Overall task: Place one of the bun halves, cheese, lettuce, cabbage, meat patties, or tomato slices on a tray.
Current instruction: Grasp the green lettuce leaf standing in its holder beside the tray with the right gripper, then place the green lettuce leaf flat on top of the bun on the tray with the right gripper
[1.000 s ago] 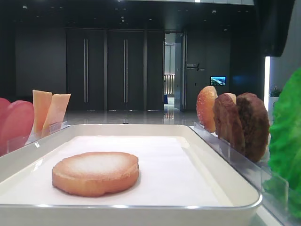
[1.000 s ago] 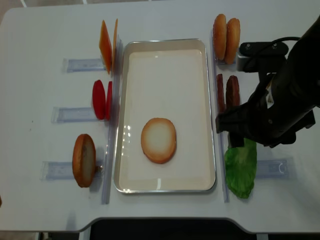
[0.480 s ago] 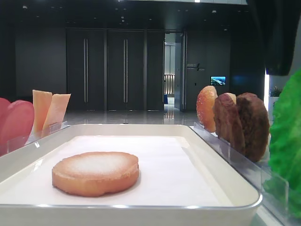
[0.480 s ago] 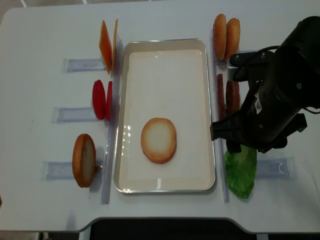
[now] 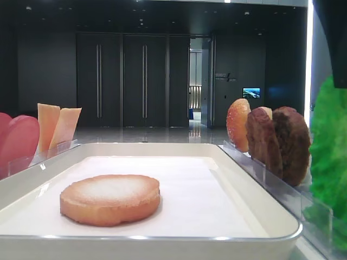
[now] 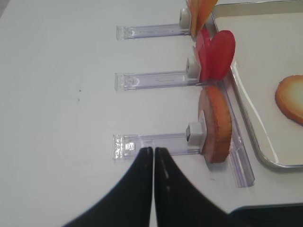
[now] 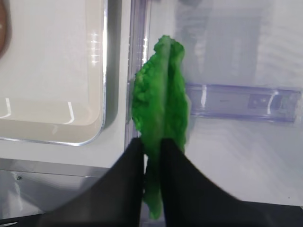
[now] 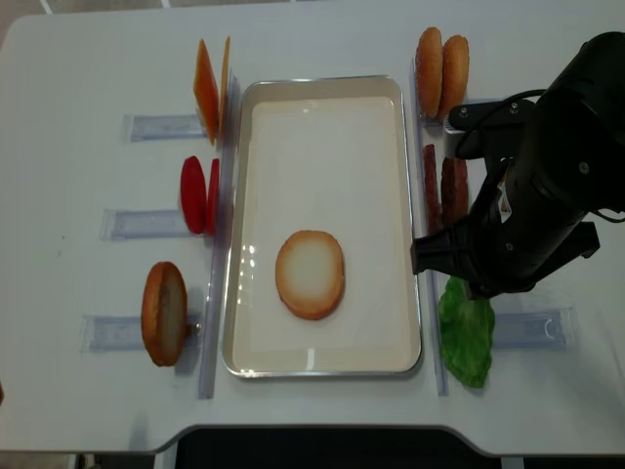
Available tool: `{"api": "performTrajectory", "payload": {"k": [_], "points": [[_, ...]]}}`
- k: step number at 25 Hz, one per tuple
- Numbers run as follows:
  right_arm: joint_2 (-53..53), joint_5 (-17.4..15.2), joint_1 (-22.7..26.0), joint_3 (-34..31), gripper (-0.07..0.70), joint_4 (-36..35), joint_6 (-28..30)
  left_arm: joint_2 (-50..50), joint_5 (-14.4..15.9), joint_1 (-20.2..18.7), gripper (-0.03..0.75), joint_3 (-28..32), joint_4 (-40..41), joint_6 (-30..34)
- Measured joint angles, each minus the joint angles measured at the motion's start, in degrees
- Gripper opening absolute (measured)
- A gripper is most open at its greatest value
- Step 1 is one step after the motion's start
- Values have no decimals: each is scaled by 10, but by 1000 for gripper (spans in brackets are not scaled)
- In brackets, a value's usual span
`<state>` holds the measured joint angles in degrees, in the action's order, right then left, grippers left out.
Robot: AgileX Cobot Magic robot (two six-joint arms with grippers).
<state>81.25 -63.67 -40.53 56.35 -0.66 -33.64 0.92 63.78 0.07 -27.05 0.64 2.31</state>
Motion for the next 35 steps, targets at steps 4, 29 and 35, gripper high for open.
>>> {"api": "performTrajectory", "payload": {"k": [4,29,35], "points": [[0,-1,0,0,37,0,0,0,0,0,0,0,0,0],[-67,-62,0,27,33,7,-1,0,0,0,0,0,0,0],[-116,-60,0,47,33,7,-1,0,0,0,0,0,0,0]]}}
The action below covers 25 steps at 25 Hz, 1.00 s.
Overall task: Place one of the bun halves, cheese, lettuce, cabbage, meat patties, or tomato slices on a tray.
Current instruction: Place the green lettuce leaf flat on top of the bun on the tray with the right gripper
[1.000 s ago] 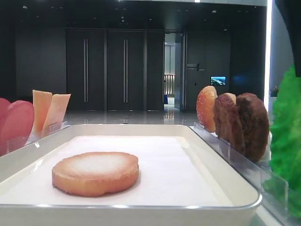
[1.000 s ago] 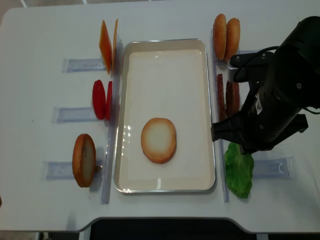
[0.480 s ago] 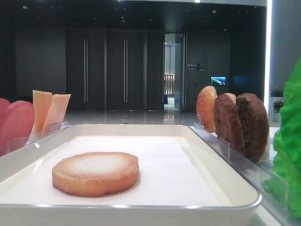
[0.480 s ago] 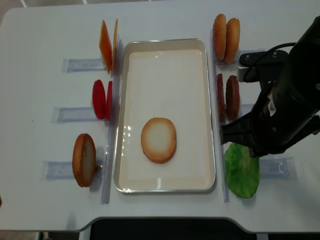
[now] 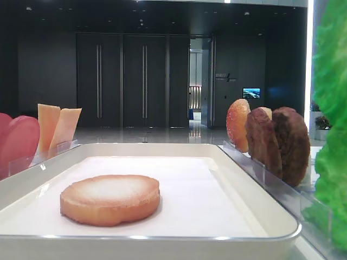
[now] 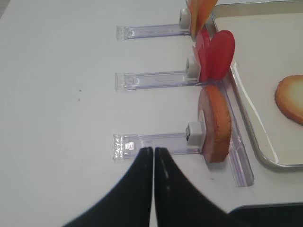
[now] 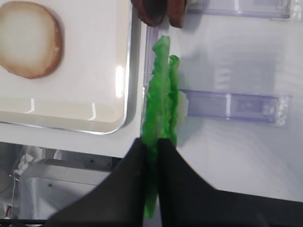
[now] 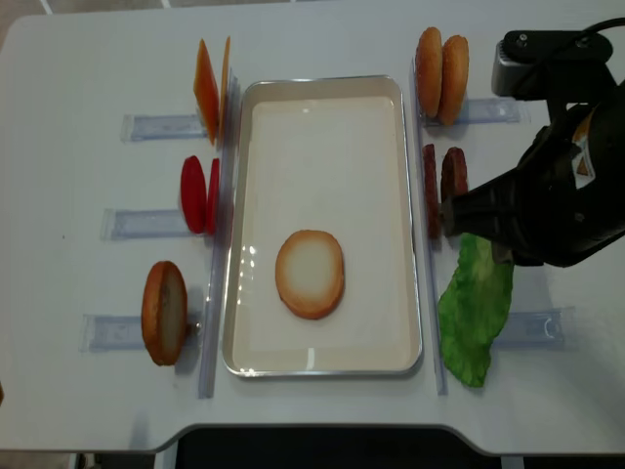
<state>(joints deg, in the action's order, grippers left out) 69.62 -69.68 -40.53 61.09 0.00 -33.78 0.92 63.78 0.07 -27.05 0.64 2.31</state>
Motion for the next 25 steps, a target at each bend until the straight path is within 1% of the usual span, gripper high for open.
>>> {"api": "performTrajectory", "payload": {"k": [2,5,8,11,14,16,19,22,25], "points": [[-16,10,0,0,33,-6,0,0,0,0,0,0,0,0],[-35,38,0,0,33,-25,0,0,0,0,0,0,0,0],[-39,87,0,0,32,-69,17,0,0,0,0,0,0,0],[-39,154,0,-3,32,-133,51,0,0,0,0,0,0,0],[-33,200,0,-12,32,-189,85,0,0,0,0,0,0,0],[-22,223,0,-22,32,-225,106,0,0,0,0,0,0,0],[1,258,0,-38,32,-281,148,0,0,0,0,0,0,0],[38,278,0,-42,32,-355,214,0,0,0,0,0,0,0],[81,296,0,-42,32,-455,313,0,0,0,0,0,0,0]]}}
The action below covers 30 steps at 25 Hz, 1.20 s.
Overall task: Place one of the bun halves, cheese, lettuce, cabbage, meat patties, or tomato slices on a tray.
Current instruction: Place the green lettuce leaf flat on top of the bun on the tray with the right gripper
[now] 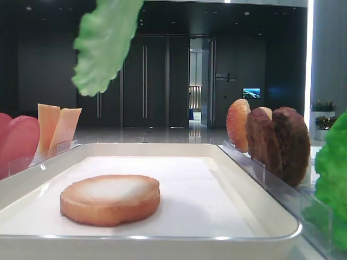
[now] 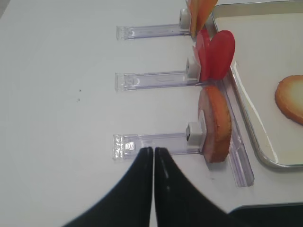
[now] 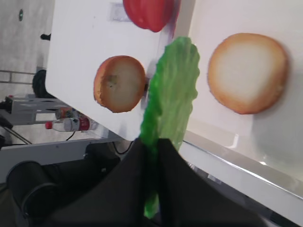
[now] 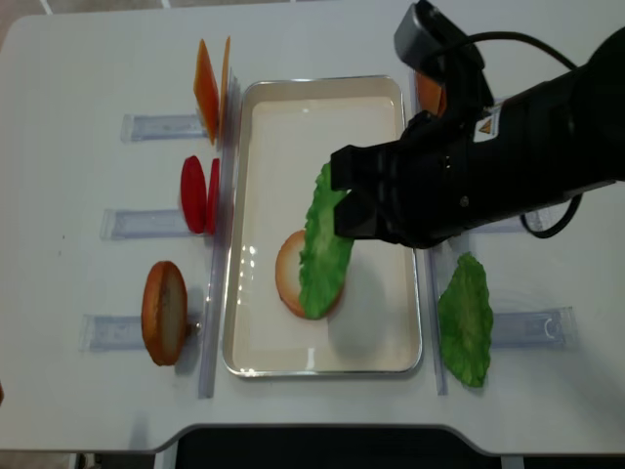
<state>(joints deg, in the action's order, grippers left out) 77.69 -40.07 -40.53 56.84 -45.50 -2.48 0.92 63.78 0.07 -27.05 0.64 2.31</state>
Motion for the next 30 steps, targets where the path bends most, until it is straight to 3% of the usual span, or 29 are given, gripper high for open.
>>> {"api": "performTrajectory", "payload": {"k": [7,12,22,30], "points": [[91,32,0,0,32,-239,237,0,0,0,0,0,0,0],[137,40,0,0,32,-321,328,0,0,0,0,0,0,0],[178,42,40,-2,32,-385,404,0,0,0,0,0,0,0],[179,53,45,-2,32,-392,403,0,0,0,0,0,0,0]]}}
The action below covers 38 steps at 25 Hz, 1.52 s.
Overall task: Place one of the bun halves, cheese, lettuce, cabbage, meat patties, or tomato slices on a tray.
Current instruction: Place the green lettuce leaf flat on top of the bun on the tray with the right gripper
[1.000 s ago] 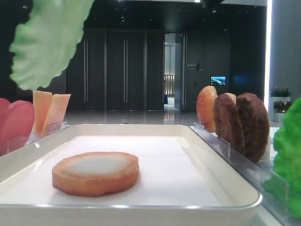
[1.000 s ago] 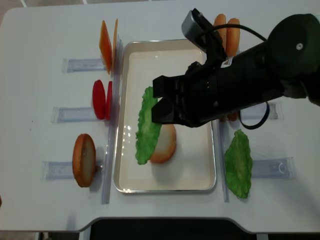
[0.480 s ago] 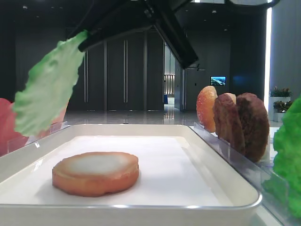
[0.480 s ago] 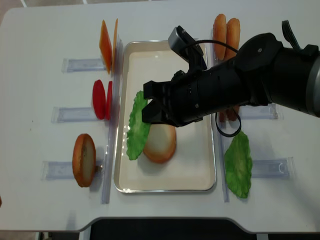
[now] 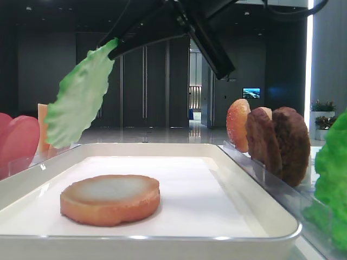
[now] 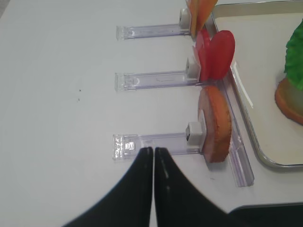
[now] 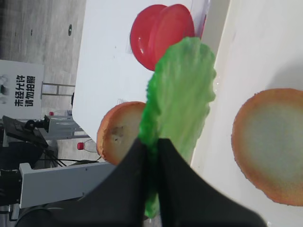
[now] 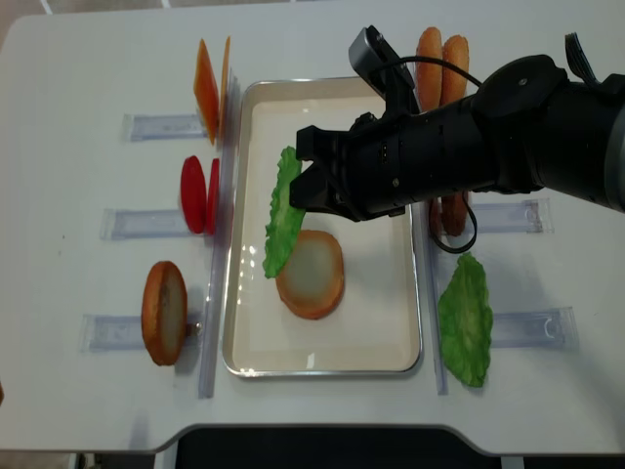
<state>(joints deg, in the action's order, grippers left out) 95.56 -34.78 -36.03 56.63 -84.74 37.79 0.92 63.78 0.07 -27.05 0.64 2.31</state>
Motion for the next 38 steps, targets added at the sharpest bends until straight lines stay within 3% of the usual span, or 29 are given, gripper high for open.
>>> {"api": "performTrajectory", "payload": {"k": [32,38], "points": [[74,-18,0,-1,32,13,-20,0,0,0,0,0,0,0],[75,-17,0,-1,31,43,-35,0,0,0,0,0,0,0]]}}
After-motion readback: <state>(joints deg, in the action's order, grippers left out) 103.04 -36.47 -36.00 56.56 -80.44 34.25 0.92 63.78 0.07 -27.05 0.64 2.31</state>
